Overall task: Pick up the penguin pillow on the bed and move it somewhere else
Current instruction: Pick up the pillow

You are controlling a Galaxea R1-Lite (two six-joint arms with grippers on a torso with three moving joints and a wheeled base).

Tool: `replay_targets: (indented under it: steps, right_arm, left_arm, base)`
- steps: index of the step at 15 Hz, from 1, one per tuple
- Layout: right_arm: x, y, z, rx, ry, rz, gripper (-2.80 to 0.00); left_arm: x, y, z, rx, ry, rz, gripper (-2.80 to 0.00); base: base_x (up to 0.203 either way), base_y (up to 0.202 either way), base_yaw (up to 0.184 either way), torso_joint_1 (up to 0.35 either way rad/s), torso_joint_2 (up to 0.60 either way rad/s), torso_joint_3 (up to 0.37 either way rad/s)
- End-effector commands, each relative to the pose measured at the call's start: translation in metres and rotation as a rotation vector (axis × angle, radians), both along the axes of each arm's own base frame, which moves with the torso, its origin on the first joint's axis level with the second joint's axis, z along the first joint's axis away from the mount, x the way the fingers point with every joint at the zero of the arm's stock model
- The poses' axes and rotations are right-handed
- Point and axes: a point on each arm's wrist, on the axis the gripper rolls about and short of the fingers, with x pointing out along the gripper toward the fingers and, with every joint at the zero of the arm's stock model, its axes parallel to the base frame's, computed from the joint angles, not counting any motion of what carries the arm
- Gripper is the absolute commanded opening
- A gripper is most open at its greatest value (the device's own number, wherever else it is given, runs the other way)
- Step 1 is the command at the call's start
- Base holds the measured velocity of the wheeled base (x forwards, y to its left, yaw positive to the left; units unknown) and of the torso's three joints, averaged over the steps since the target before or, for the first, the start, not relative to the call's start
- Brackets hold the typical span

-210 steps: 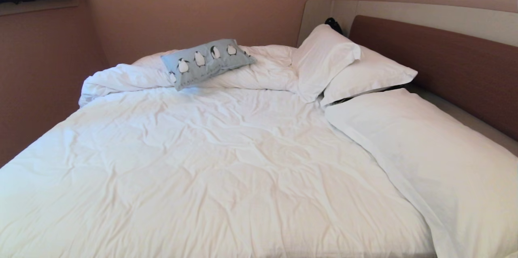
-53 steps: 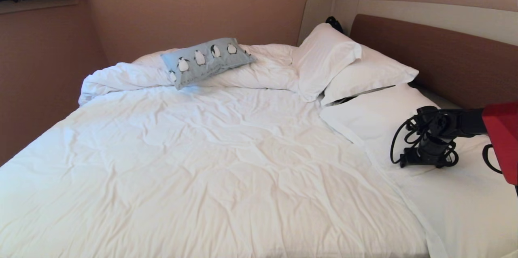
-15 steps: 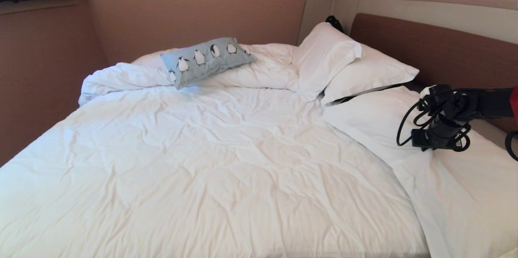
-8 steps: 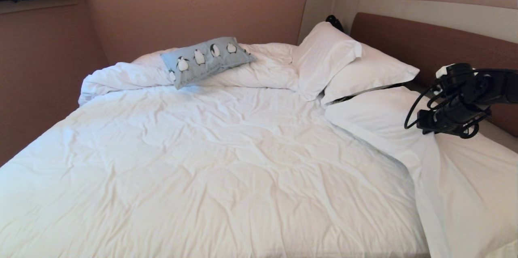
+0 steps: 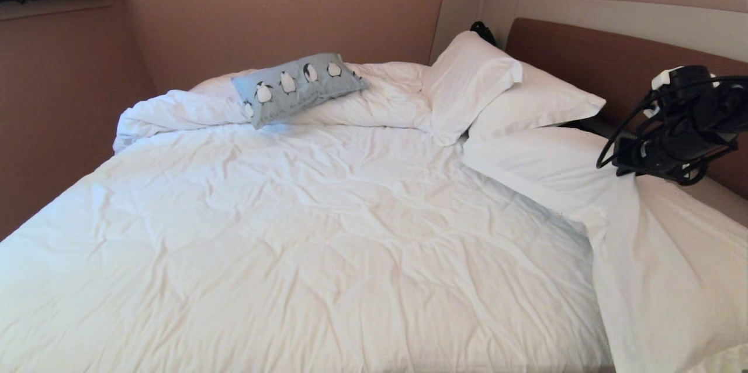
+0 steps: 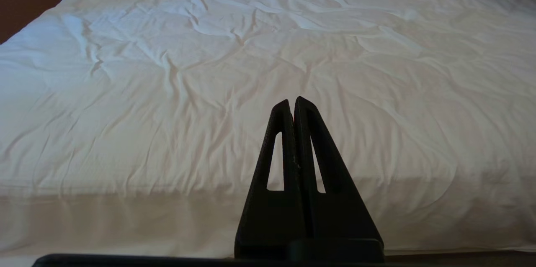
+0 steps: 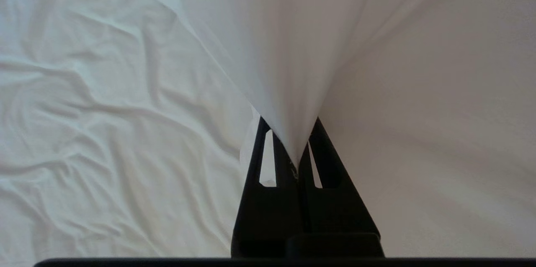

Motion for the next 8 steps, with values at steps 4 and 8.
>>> replay_targets:
  steps: [4,8]
  right_arm:
    - [-0.039,0.008,0.047,0.037,-0.082,0.018,-2.8]
    - [-0.065,0.013,0.068,0.061,-0.126,0.05,-2.8]
  left_arm:
    - [0.0,0.0,0.0,0.0,0.0,0.0,-2.8]
    - [0.0,0.0,0.0,0.0,0.0,0.0,-2.8]
  base:
    - [0.0,0.0,0.0,0.0,0.0,0.0]
    - [0.0,0.0,0.0,0.0,0.0,0.0]
